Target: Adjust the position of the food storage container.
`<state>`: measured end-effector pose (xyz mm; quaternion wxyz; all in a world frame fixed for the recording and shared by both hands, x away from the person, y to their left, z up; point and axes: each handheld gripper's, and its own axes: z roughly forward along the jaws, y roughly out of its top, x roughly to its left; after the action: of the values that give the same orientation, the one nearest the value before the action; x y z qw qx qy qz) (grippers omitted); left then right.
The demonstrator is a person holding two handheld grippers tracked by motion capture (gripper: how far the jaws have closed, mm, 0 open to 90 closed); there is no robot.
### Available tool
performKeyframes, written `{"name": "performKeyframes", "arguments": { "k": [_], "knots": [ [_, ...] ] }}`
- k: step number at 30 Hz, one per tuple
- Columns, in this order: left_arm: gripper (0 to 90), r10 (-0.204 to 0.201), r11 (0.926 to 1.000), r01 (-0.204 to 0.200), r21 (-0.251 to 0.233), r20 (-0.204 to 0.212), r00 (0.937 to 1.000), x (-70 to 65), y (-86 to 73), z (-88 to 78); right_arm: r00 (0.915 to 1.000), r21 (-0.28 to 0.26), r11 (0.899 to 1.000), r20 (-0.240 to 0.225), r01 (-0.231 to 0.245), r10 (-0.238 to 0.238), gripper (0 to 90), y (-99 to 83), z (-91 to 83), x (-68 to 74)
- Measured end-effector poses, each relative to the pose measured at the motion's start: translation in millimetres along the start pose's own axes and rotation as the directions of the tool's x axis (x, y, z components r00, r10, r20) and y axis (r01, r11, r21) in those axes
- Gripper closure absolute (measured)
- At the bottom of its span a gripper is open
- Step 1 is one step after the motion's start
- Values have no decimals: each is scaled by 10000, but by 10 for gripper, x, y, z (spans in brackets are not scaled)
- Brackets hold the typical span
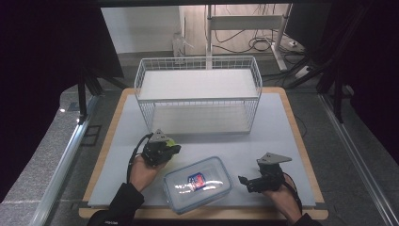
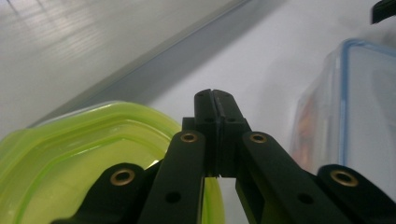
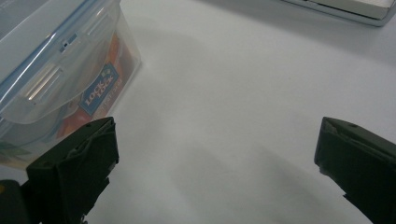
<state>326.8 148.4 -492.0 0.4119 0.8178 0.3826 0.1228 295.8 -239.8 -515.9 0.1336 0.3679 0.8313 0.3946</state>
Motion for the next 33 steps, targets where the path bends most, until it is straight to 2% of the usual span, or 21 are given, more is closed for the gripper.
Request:
{"name": "performKeyframes", "arguments": {
  "k": [1,3,6,14,19,23,33],
  "knots": [
    [900,-114,9999,114,-28,40,9999,6,-2,-4,10000,-10,10000,3,20,-20,0,0,0,0],
    [900,-66,10000,66,38,-122,9999,7,-3,-14,10000,-9,10000,13,31,-31,0,0,1,1],
    [900,-171,9999,171,11,-84,9998,30,-12,-21,10000,2,10000,8,51,-51,0,-1,2,2],
    [900,-415,9991,418,63,-449,9981,134,-60,-103,10000,-7,10000,6,46,-46,0,-2,-5,4],
    [900,-579,9982,587,74,-810,9950,246,-125,-200,10000,-12,10000,-7,32,-32,0,-3,-6,4],
    [900,-782,9968,792,61,-962,9923,312,-173,-265,10000,-4,10000,-14,24,-24,0,-4,-5,3],
    [900,-1007,9947,1023,48,-1339,9859,433,-269,-395,10000,-19,10000,3,4,-4,0,-5,-9,2]
  ]
}}
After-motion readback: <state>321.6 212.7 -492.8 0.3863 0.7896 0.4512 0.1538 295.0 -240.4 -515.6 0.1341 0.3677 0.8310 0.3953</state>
